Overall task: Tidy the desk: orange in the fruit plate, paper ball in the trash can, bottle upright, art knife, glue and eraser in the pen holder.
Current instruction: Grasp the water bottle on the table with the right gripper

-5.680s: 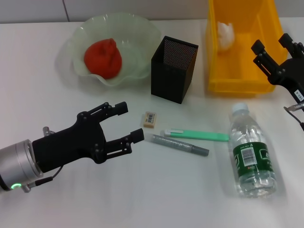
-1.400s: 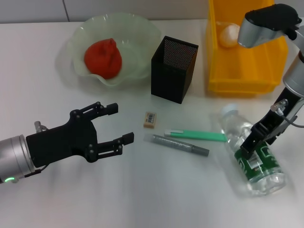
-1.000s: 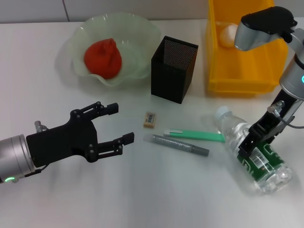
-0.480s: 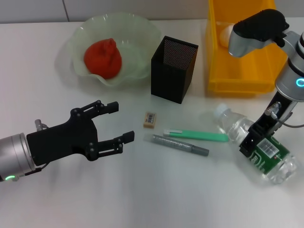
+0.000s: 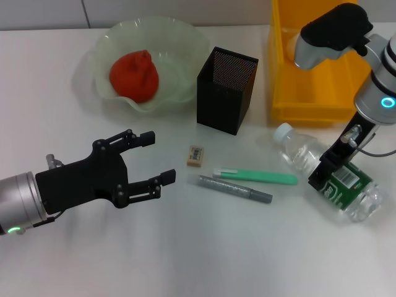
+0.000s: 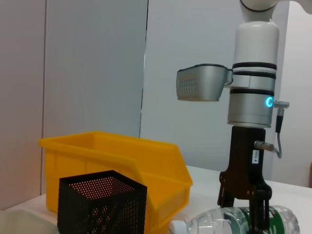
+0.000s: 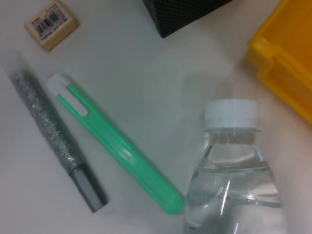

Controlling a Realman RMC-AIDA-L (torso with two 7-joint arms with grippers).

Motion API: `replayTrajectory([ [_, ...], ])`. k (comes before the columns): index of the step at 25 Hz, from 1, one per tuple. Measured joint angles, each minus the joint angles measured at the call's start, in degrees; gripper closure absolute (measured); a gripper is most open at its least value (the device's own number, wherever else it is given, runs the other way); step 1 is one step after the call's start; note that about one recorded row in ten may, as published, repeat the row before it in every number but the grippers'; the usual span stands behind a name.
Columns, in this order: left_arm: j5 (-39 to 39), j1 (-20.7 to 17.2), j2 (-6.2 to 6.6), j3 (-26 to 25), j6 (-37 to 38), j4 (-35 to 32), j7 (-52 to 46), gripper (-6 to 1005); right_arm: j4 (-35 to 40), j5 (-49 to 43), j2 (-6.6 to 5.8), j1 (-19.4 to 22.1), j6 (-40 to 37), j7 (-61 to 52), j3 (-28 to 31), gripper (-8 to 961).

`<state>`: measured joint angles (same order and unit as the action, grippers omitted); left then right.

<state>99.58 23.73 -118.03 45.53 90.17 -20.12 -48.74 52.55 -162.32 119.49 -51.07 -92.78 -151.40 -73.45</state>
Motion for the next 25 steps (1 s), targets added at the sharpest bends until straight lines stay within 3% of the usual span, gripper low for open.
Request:
replayTrajectory([
  [10, -0.1, 0.2, 0.09, 0.0, 0.0, 0.0, -0.1, 168, 4.3, 0.0, 0.01, 2.7, 1.9, 0.8, -1.8, 144],
  [25, -0.1, 0.4, 0.18, 0.0, 0.2, 0.0, -0.2, 168, 3.7, 0.1, 0.13, 3.5, 2.4, 3.3, -1.8, 144],
])
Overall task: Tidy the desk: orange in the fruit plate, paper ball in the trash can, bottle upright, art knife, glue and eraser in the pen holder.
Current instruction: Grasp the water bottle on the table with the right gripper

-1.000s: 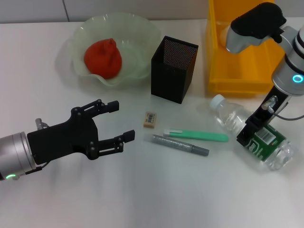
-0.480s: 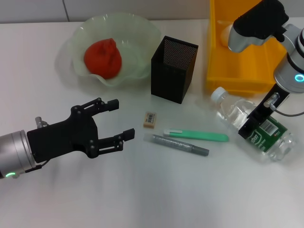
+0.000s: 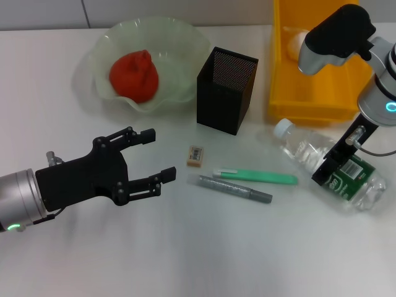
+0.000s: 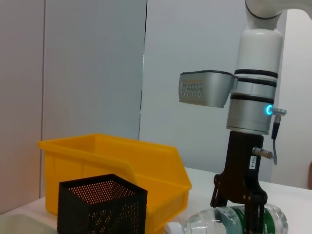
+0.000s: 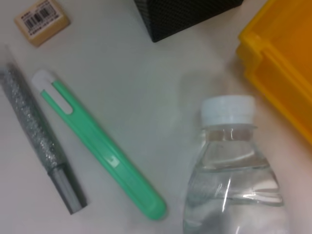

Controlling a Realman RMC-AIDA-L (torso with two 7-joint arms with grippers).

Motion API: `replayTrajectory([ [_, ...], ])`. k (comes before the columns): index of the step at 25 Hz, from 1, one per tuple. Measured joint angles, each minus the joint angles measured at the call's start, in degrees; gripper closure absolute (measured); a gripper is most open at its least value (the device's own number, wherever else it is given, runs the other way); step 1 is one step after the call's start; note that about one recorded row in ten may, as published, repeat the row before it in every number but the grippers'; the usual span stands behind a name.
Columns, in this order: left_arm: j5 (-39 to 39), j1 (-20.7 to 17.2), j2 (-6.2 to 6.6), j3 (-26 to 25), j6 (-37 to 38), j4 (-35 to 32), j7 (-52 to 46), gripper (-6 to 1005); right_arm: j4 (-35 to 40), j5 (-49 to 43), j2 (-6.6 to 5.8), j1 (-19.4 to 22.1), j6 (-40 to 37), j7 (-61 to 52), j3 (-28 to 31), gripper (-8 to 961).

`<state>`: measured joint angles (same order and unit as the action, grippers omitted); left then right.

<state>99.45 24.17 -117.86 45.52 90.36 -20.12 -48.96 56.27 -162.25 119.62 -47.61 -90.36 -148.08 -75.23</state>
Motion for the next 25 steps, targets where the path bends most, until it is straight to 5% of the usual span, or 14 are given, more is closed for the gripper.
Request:
replayTrajectory([
  [25, 0.1, 0.0, 0.00, 0.0, 0.3, 0.0, 0.0, 168, -0.1, 1.6, -0.06, 1.3, 0.8, 1.0, -2.2, 144],
])
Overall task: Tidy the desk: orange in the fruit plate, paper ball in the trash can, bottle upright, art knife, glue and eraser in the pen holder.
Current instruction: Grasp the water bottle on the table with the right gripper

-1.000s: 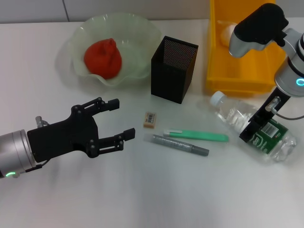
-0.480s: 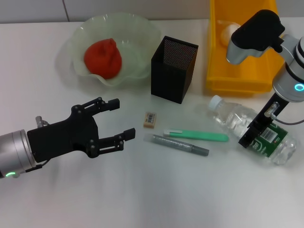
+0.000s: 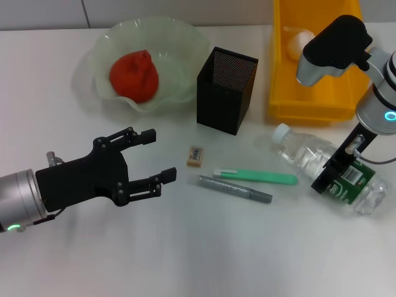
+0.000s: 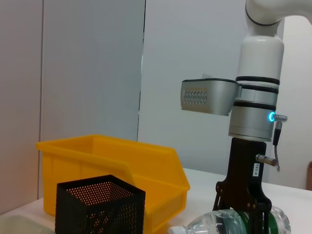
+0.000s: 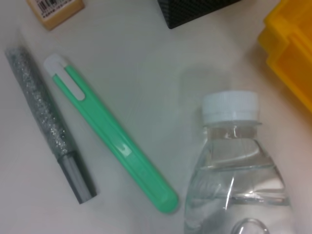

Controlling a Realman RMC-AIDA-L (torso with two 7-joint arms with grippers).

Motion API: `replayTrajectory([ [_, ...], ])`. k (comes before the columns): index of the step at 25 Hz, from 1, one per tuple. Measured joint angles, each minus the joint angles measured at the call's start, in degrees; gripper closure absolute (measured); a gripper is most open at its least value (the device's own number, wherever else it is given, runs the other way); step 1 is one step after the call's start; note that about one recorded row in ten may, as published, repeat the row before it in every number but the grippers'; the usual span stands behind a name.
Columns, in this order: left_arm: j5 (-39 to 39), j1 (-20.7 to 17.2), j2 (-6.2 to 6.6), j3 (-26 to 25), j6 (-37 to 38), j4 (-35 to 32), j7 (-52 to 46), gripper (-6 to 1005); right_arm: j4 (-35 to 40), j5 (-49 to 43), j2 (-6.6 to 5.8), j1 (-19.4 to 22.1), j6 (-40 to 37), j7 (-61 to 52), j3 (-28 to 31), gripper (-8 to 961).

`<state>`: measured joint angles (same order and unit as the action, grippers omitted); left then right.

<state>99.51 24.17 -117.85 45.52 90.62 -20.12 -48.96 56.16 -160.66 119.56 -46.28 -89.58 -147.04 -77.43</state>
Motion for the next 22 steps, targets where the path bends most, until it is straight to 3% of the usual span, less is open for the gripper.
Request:
replayTrajectory([
  [22, 0.1, 0.0, -0.09, 0.3, 0.0, 0.0, 0.0, 168, -0.4, 0.7, 0.06, 0.4, 0.3, 0.1, 0.0, 154],
])
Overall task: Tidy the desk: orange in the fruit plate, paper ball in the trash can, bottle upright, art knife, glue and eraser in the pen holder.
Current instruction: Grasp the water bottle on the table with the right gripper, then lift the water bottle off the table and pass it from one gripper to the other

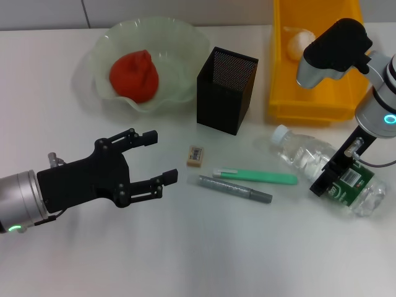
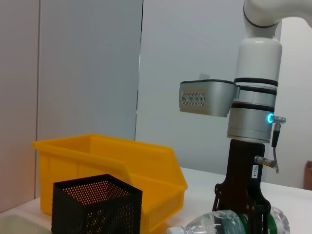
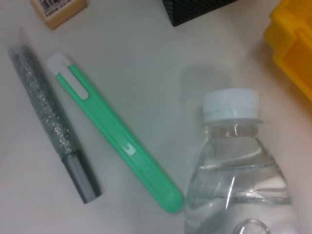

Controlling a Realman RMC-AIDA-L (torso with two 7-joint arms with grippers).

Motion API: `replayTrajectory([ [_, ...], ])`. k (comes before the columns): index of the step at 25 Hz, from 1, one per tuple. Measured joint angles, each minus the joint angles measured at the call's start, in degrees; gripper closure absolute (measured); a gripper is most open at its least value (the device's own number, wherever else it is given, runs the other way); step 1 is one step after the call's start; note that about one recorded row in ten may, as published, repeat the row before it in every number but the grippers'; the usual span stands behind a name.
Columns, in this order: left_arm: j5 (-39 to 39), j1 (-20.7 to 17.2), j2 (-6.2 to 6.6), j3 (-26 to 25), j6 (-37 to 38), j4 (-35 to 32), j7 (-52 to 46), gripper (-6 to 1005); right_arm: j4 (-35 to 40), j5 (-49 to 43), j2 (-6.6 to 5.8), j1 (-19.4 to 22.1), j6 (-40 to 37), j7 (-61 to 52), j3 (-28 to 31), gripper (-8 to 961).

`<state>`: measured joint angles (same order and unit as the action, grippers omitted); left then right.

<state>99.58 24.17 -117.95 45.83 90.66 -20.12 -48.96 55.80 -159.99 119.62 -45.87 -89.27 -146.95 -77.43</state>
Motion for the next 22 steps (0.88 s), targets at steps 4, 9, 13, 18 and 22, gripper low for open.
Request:
replayTrajectory([
  [4, 0.0, 0.0, -0.07, -0.1, 0.2, 0.0, 0.0, 168, 0.4, 0.0, -0.02, 0.2, -0.1, 0.0, 0.0, 157],
  [9, -0.1, 0.0, -0.09, -0.2, 0.3, 0.0, 0.0, 168, 0.5, -0.1, -0.13, 0.3, -0.1, 0.0, 0.0, 160],
  [13, -0.1, 0.0, -0.09, -0.2, 0.4, 0.0, -0.1, 168, 0.5, 0.0, -0.17, 0.3, -0.1, 0.0, 0.0, 167],
  [18, -0.2, 0.0, -0.09, -0.2, 0.5, 0.0, -0.1, 169, 1.3, 0.0, -0.24, 0.5, -0.5, 0.0, 0.0, 170],
  [22, -0.3, 0.0, -0.05, -0.2, 0.5, -0.1, -0.6, 169, 4.5, 0.2, -0.27, 1.3, -2.1, 0.1, 0.5, 173],
])
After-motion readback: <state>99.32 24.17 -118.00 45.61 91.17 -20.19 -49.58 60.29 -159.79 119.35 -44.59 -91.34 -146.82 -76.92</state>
